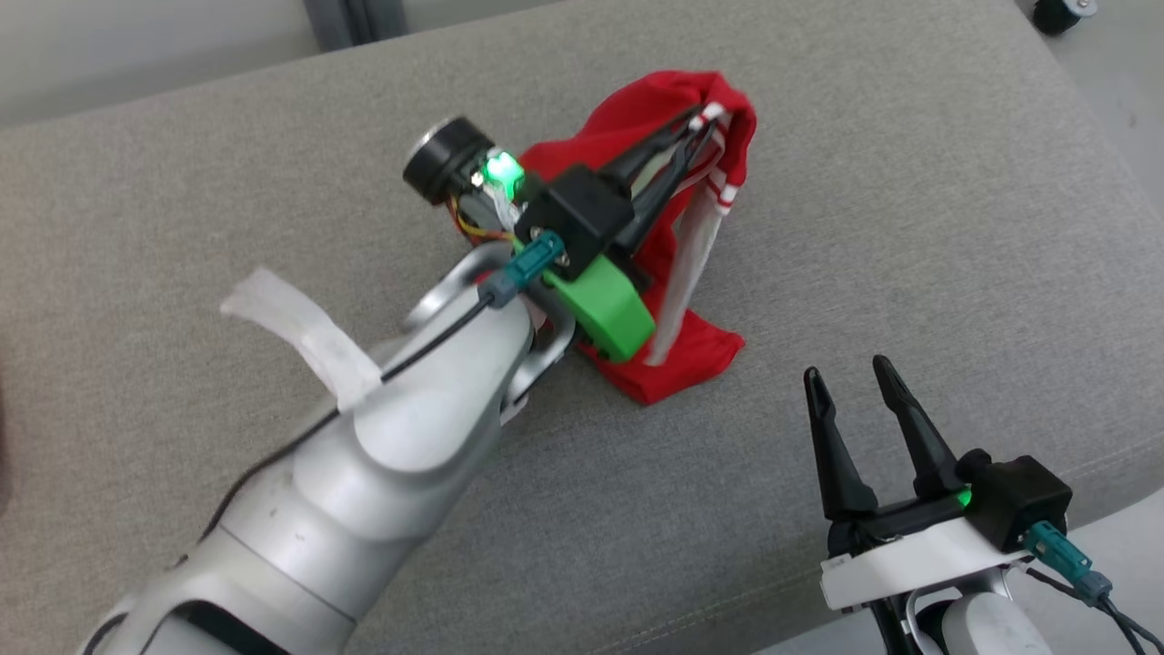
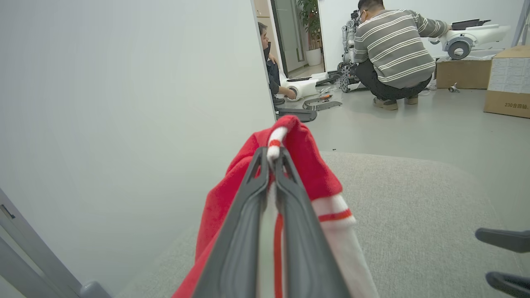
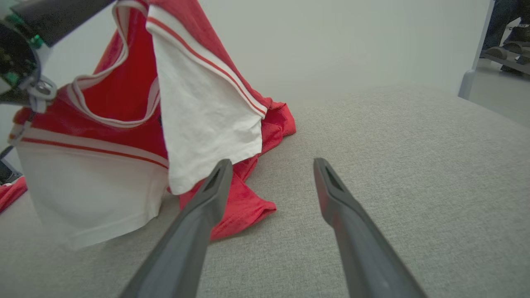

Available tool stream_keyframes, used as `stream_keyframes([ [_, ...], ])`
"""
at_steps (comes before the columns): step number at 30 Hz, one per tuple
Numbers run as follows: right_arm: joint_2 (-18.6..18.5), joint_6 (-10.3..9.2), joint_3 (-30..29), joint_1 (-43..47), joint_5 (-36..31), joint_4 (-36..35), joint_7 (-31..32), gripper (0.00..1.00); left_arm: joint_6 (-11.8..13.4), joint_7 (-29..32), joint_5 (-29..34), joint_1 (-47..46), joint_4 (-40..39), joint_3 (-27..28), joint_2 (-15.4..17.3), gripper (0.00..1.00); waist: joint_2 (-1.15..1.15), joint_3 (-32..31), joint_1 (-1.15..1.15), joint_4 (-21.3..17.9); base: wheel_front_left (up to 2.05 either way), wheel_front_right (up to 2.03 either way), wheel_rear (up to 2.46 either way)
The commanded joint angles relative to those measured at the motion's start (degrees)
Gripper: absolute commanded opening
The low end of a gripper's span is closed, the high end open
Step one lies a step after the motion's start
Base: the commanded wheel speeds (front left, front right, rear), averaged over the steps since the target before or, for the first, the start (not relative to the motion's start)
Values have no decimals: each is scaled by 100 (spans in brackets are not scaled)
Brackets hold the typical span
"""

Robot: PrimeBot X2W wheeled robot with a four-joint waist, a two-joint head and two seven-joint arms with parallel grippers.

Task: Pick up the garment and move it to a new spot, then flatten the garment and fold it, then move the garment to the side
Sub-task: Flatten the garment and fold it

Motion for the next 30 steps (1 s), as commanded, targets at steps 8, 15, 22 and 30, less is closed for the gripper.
stream_keyframes([
  [8,-4,3,276,323,100,94,-17,100,49,0,-658,-1456,-275,502,17,0,0,-969,0,-378,0,0,0],
  [15,-4,2,142,467,52,87,-17,100,29,1,-804,-907,1,1032,204,0,0,-1308,0,-249,0,0,0],
  [22,-4,3,15,707,-76,88,-17,100,-1,-1,-1058,1104,490,1201,857,0,0,-1546,0,13,0,0,0],
  [30,-5,3,-74,793,-213,96,-17,100,189,-3,-1023,2744,725,1702,1474,0,0,-1533,0,178,0,0,0],
])
